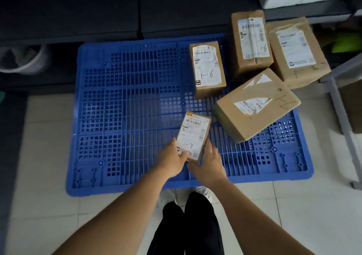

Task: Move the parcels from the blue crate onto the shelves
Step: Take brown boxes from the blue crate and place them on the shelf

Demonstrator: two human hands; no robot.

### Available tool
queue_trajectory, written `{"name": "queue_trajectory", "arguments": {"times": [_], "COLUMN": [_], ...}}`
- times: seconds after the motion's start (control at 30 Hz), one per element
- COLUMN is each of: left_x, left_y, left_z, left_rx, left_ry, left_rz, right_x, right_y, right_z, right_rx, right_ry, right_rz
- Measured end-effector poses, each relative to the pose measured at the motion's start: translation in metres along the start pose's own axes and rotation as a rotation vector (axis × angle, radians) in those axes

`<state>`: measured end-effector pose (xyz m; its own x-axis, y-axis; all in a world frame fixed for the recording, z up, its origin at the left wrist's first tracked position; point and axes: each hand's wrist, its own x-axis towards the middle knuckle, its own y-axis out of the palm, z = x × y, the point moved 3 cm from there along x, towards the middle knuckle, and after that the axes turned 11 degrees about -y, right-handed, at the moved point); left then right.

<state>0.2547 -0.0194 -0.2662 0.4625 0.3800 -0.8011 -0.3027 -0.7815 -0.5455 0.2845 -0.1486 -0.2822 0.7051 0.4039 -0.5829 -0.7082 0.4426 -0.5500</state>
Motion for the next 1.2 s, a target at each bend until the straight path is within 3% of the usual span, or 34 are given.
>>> {"name": "queue_trajectory", "arguments": {"times": [0.27,0.43,0.63,0.9,1.2], "left_x": [0.007,0.019,0.043,0.066,0.056], "left_y": [-0.029,-0.061,-0.094,-0.099,-0.112], "left_z": [0.015,-0.001,-0.037,-0.055,-0.049], "left_rx": [-0.680,-0.905,-0.967,-0.967,-1.029], "left_ry": [-0.112,-0.108,-0.059,-0.109,-0.132], "left_rz": [-0.009,-0.058,-0.135,-0.188,-0.233], "right_x": [0.027,0.045,0.088,0.137,0.133], "right_y": [-0.012,-0.047,-0.118,-0.128,-0.131], "right_z": [0.044,0.082,0.099,0.090,0.101], "right_rx": [0.113,0.028,-0.155,-0.253,-0.212], "right_ry": [-0.180,-0.321,-0.283,-0.067,-0.186], "right_rz": [0.013,-0.023,-0.252,-0.158,-0.208]}}
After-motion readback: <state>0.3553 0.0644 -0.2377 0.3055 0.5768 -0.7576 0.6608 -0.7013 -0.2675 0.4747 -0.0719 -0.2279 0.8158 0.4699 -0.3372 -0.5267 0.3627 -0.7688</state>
